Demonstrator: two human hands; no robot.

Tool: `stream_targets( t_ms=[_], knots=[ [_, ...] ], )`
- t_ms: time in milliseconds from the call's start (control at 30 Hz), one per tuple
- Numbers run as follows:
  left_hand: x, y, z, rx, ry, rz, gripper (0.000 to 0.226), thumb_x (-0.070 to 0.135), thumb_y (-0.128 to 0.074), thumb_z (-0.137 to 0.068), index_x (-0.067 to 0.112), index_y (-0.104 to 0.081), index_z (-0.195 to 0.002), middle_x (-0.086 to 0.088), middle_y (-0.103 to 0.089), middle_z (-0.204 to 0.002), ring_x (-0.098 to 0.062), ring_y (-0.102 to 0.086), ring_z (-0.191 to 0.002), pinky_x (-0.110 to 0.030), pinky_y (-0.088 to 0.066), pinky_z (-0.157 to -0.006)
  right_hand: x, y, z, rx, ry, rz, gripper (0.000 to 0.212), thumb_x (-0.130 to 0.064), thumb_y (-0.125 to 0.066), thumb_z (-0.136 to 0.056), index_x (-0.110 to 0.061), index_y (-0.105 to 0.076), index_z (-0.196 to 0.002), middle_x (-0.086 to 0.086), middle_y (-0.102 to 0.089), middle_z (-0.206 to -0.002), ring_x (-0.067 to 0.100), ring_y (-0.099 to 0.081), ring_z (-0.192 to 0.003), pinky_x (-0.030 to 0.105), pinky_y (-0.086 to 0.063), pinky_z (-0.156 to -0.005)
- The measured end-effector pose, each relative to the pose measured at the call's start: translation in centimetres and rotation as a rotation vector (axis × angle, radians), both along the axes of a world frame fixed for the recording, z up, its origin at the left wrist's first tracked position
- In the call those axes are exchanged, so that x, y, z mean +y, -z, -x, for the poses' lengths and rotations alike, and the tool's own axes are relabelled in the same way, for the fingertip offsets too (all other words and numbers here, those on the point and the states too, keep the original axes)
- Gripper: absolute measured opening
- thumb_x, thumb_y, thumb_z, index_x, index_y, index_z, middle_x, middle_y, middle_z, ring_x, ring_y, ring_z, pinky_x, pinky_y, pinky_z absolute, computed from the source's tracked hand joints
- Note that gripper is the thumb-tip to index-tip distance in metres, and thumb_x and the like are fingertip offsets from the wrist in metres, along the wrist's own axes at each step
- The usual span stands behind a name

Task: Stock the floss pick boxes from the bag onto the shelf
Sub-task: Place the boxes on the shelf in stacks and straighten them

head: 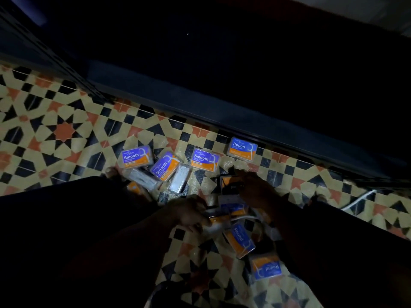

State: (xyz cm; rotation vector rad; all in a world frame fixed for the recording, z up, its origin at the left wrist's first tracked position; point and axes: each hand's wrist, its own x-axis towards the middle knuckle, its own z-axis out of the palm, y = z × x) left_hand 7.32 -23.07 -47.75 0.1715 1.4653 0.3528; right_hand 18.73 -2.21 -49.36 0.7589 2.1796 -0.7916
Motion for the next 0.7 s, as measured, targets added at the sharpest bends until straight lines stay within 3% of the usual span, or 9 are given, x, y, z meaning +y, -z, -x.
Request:
stream_targets(
  t_ms=[67, 133, 267, 333, 400, 467, 533, 633, 700],
  knots=[
    [0.2, -0.3, 1.2, -0.105, -0.107, 0.021, 0.035, -0.005, -0.064, -0.089, 0.015, -0.050, -0.114, -0.019, -0.066, -0.092, -0.023, -0.070, -0.056, -0.035, -0.059, -0.055, -0.3, 0.1, 0.2, -0.013, 0.015, 0.007, 0.054, -0.031, -0.046, -0.091, -0.033, -0.039, -0.145, 0.003, -0.043, -0.143, 0.029, -0.050, -0.125, 0.047, -0.047, -0.098],
    [0.1, -0.5, 2.1, -0.126, -0.153, -0.023, 0.033, -0.011, -0.057, -0.091, 0.016, -0.048, -0.108, -0.017, -0.064, -0.079, -0.022, -0.068, -0.048, -0.030, -0.056, -0.048, -0.8, 0.2, 0.6, -0.028, 0.022, -0.028, 0.050, -0.031, -0.049, -0.093, -0.029, -0.044, -0.143, 0.005, -0.043, -0.142, 0.031, -0.050, -0.123, 0.046, -0.046, -0.098],
    [-0.5, 1.0, 2.7, 0.178, -0.090, -0.248, 0.049, -0.010, -0.084, -0.061, 0.001, -0.062, -0.103, -0.007, -0.058, -0.086, -0.013, -0.061, -0.066, -0.027, -0.052, -0.061, -1.3, 0.3, 0.9, 0.024, 0.028, -0.028, 0.036, -0.028, -0.055, -0.095, -0.024, -0.061, -0.130, 0.007, -0.048, -0.139, 0.032, -0.045, -0.128, 0.038, -0.038, -0.104],
    [-0.4, 1.2, 2.5, 0.178, -0.142, -0.270, 0.043, -0.017, -0.080, -0.063, -0.004, -0.064, -0.101, -0.007, -0.058, -0.086, -0.011, -0.061, -0.066, -0.024, -0.051, -0.059, -1.3, 0.0, 0.9, 0.067, 0.027, 0.044, 0.036, -0.030, -0.062, -0.093, -0.021, -0.062, -0.129, 0.009, -0.046, -0.138, 0.031, -0.038, -0.132, 0.028, -0.031, -0.099],
    [-0.1, 0.7, 2.0, 0.103, -0.257, -0.280, 0.032, -0.016, -0.072, -0.075, -0.008, -0.062, -0.104, -0.012, -0.063, -0.087, -0.015, -0.067, -0.070, -0.025, -0.057, -0.062, -1.3, -0.1, 0.9, 0.079, 0.046, 0.049, 0.049, -0.049, -0.070, -0.083, -0.025, -0.062, -0.125, 0.004, -0.046, -0.129, 0.026, -0.041, -0.126, 0.021, -0.032, -0.086],
    [-0.1, 0.8, 1.6, 0.044, -0.383, -0.246, 0.021, -0.003, -0.071, -0.085, -0.007, -0.061, -0.103, -0.019, -0.065, -0.091, -0.030, -0.069, -0.082, -0.033, -0.061, -0.067, -1.4, -0.3, 1.0, 0.096, 0.153, 0.053, 0.056, -0.059, -0.073, -0.074, -0.028, -0.057, -0.118, -0.001, -0.048, -0.113, 0.023, -0.052, -0.107, 0.023, -0.035, -0.073],
    [-0.1, 1.1, 1.4, 0.073, -0.452, -0.270, 0.019, 0.008, -0.075, -0.085, -0.004, -0.062, -0.093, -0.019, -0.064, -0.091, -0.029, -0.068, -0.081, -0.032, -0.059, -0.064, -1.6, -0.2, 0.9, 0.083, 0.218, 0.064, 0.053, -0.051, -0.074, -0.078, -0.024, -0.050, -0.118, 0.000, -0.050, -0.106, 0.023, -0.054, -0.095, 0.026, -0.034, -0.065],
    [-0.3, 1.5, 1.6, 0.097, -0.421, -0.320, 0.029, 0.021, -0.078, -0.068, 0.000, -0.067, -0.085, -0.015, -0.066, -0.086, -0.020, -0.066, -0.078, -0.029, -0.052, -0.071, -1.6, -0.3, 0.6, 0.100, 0.113, 0.029, 0.055, -0.054, -0.064, -0.086, -0.025, -0.043, -0.128, -0.003, -0.047, -0.112, 0.022, -0.053, -0.104, 0.025, -0.036, -0.069],
    [-0.5, 1.4, 1.8, 0.109, -0.387, -0.345, 0.023, 0.016, -0.072, -0.062, 0.004, -0.068, -0.081, -0.002, -0.069, -0.077, -0.012, -0.065, -0.074, -0.026, -0.050, -0.073, -1.5, -0.3, 0.7, 0.100, 0.043, 0.006, 0.063, -0.061, -0.055, -0.087, -0.026, -0.038, -0.137, -0.002, -0.048, -0.121, 0.022, -0.051, -0.109, 0.030, -0.039, -0.078]
  ],
)
